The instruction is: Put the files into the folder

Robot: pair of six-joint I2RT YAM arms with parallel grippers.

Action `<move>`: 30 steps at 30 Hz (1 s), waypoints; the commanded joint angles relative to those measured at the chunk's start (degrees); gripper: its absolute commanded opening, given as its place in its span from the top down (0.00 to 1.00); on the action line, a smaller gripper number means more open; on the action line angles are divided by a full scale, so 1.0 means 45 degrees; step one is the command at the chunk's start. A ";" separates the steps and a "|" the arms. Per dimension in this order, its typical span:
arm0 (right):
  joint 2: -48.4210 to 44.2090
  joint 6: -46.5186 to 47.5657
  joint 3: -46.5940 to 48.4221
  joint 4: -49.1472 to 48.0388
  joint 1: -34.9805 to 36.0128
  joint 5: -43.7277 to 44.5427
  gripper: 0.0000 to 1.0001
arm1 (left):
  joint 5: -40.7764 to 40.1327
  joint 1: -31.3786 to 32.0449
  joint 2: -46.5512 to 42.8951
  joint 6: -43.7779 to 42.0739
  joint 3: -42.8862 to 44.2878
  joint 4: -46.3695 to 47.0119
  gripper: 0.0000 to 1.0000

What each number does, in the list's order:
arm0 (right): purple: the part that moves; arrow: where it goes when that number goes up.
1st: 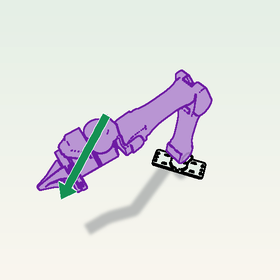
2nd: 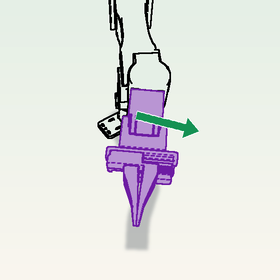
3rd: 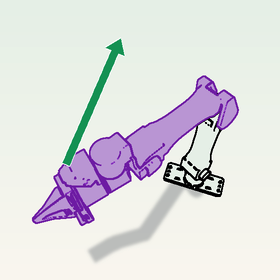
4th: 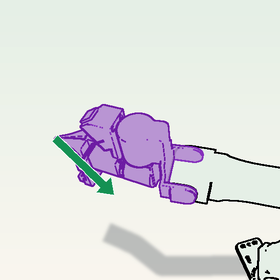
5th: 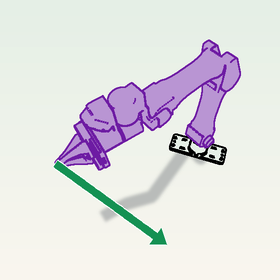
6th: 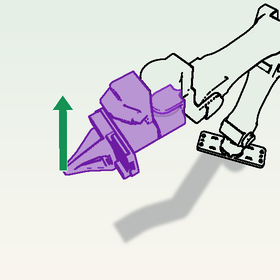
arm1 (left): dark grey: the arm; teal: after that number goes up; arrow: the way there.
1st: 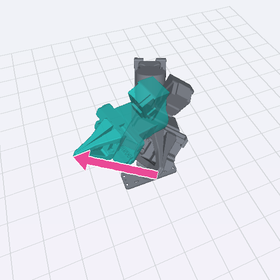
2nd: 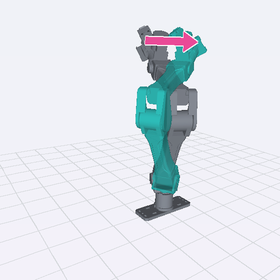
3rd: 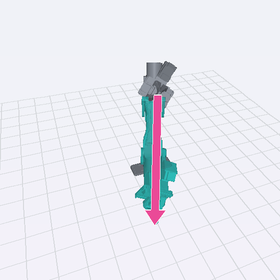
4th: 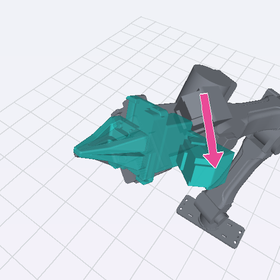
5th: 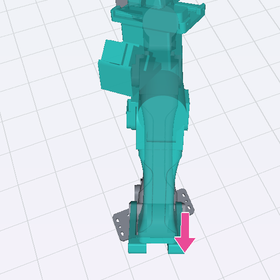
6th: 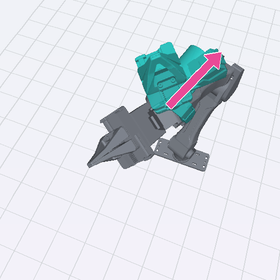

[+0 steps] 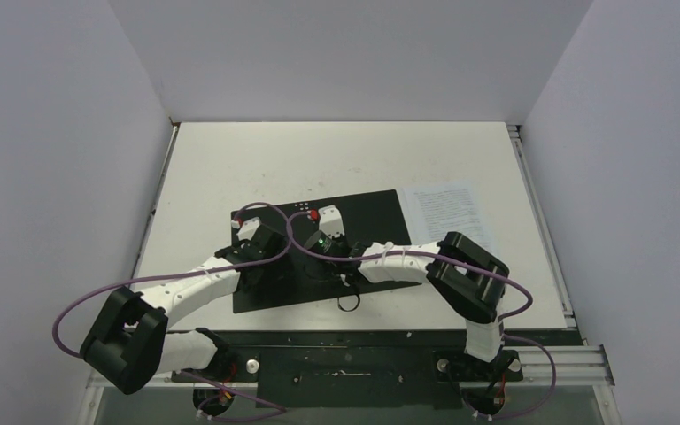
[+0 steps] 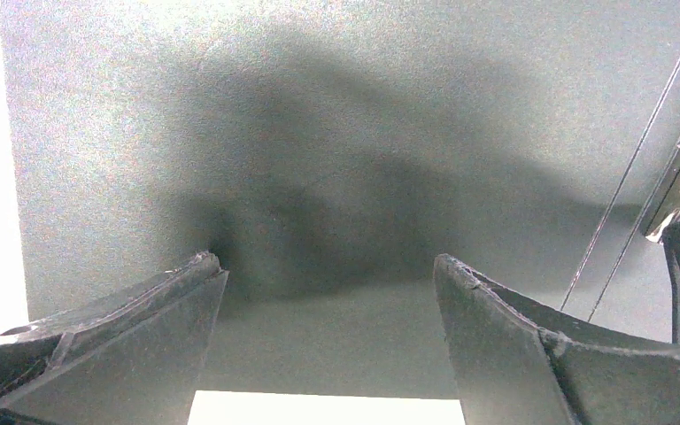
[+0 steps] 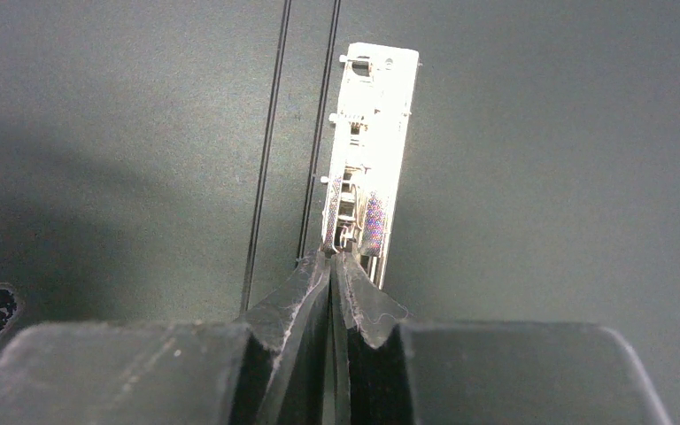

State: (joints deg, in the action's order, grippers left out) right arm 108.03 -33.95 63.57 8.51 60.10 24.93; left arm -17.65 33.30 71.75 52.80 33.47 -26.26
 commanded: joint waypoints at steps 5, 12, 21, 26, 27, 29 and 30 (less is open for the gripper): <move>0.0845 -0.0444 -0.1119 0.1944 -0.0041 0.0165 0.95 | 0.0055 0.0022 0.0508 0.0318 -0.0310 0.0173 0.12; 0.0701 -0.0742 -0.1348 0.2102 -0.0158 0.0486 0.95 | 0.0093 -0.0050 0.0600 0.0300 -0.0382 0.0221 0.12; 0.0145 -0.0946 -0.1320 0.2296 -0.0288 0.0928 0.95 | 0.0132 -0.0336 0.0464 0.0184 -0.0553 0.0249 0.12; -0.0026 -0.0970 -0.1295 0.2366 -0.0382 0.1057 0.95 | 0.0172 -0.0426 0.0429 0.0145 -0.0583 0.0269 0.12; -0.0027 -0.0970 -0.1312 0.2383 -0.0400 0.1079 0.95 | 0.0189 -0.0442 0.0424 0.0143 -0.0583 0.0269 0.12; -0.0075 -0.0973 -0.1331 0.2404 -0.0470 0.1118 0.95 | 0.0192 -0.0464 0.0405 0.0143 -0.0583 0.0269 0.12; -0.0099 -0.0970 -0.1348 0.2422 -0.0497 0.1137 0.95 | 0.0192 -0.0476 0.0395 0.0143 -0.0583 0.0260 0.12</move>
State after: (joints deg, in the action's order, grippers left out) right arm 106.74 -38.87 60.95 6.98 60.03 27.83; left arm -17.93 32.01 72.23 52.97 33.17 -23.22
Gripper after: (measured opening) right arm 0.059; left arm 0.879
